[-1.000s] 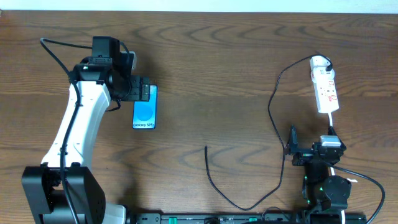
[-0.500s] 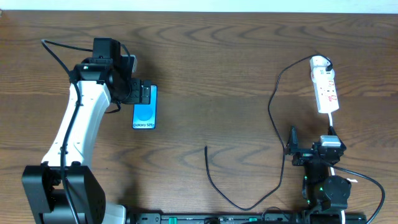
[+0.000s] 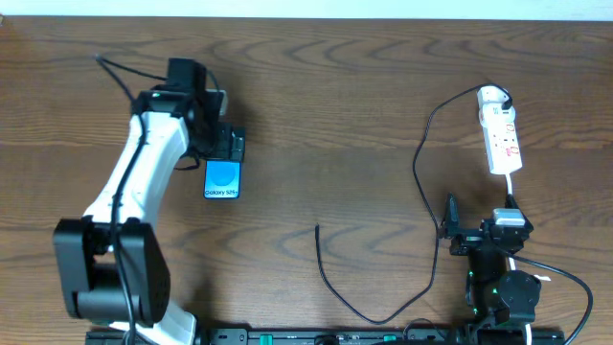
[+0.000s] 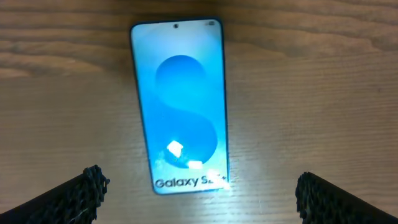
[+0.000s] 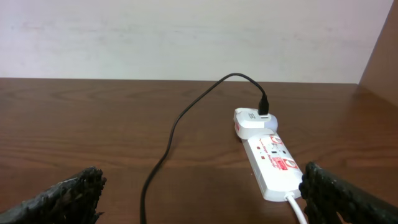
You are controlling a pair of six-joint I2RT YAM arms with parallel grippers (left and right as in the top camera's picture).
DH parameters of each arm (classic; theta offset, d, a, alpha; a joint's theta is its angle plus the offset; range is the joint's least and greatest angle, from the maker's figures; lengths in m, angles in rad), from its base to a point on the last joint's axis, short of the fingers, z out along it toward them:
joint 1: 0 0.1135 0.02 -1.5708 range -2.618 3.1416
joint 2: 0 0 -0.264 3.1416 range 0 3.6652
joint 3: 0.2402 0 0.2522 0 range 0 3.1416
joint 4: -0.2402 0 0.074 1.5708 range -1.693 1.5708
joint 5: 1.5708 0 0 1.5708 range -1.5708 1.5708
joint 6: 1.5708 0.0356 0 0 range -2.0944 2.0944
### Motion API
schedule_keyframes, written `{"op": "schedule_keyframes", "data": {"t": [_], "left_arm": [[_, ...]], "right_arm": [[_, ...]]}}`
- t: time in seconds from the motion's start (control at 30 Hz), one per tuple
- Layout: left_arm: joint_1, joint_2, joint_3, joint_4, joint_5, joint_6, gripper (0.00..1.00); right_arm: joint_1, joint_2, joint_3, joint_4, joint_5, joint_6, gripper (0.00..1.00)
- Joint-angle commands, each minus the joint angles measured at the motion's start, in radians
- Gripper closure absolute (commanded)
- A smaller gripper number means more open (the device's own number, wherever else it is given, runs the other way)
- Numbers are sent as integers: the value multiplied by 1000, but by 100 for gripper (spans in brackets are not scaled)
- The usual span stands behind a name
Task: Plug charger to phone and switch on socket
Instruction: 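Lower the open left gripper down around the phone's top edge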
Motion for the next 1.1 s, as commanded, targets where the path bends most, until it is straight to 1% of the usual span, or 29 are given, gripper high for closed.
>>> {"op": "schedule_keyframes", "data": {"t": [0.0,0.6,1.07], "left_arm": [[-15,24,55,-8,-48,-34,0],[-15,108,63,-28,-53,-50,0],[-15,198,63,22,-60,-49,0]], "right_arm": [[18,-6,-1,-4,5,14,1],[18,-6,-1,-4,5,14,1],[18,-6,-1,-4,5,14,1]]}}
